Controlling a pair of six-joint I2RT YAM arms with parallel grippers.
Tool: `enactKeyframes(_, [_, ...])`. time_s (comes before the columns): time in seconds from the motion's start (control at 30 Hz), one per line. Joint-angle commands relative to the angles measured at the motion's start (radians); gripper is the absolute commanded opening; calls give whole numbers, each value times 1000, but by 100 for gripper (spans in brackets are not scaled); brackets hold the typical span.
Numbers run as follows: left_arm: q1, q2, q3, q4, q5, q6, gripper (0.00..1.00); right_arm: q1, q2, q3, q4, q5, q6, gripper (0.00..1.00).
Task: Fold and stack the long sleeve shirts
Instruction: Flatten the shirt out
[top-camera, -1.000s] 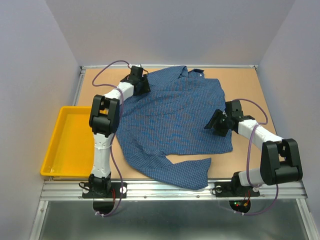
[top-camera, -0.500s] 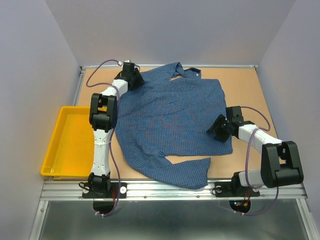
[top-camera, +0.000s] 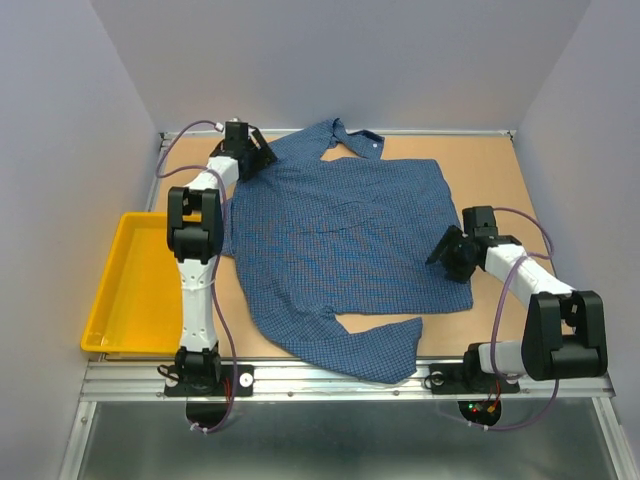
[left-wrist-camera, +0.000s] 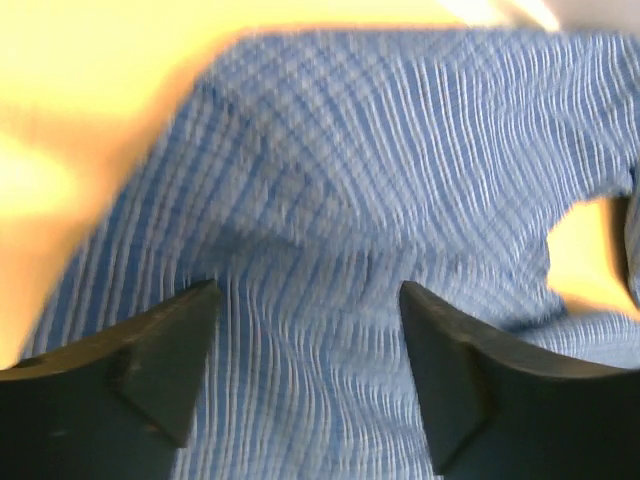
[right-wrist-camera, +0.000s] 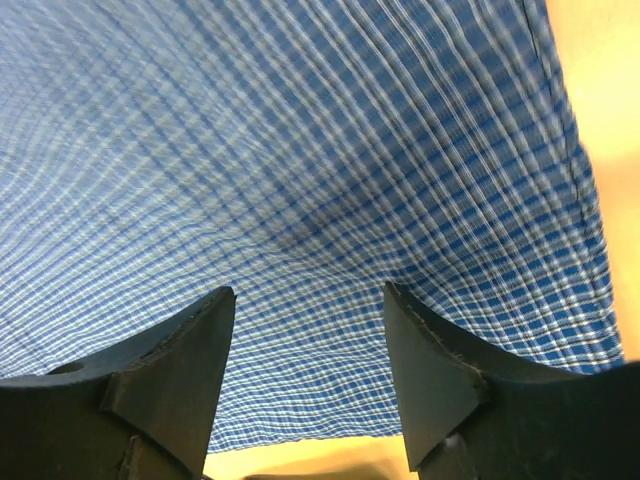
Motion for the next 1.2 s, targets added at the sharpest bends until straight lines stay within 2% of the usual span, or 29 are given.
enactKeyframes(0.0, [-24, -230, -83, -2, 27, 21, 90, 10, -31, 118, -46, -41, -107, 68])
enactKeyframes(0.2, [-118, -586, -430, -65, -71, 16, 91, 105, -36, 132, -49, -39, -127, 68])
enactKeyframes(0.33, [-225, -804, -756, -93, -101, -30, 87, 118, -33, 135, -48, -17, -136, 66])
enactKeyframes(0.4, [-291, -846, -847, -102, -98, -44, 85, 125, -20, 138, -49, -19, -148, 65])
enactKeyframes(0.53, [-336, -910, -1065, -104, -89, -87, 79, 153, 4, 118, -49, -14, -150, 65])
enactKeyframes(0.73, [-331, -929, -1156, -159, -188, -79, 77, 187, 39, 77, -64, -29, -138, 64])
enactKeyframes(0.9, [-310, -901, -1186, -209, -155, -62, 77, 196, 33, 69, -69, -19, -133, 64])
enactKeyframes(1.03, [-257, -916, -1209, -274, -164, -41, 77, 196, 27, 92, -87, 6, -142, 64])
enactKeyframes(1.17, [-112, -1016, -1236, -318, -171, 16, 76, 196, 35, 118, -100, 56, -158, 64])
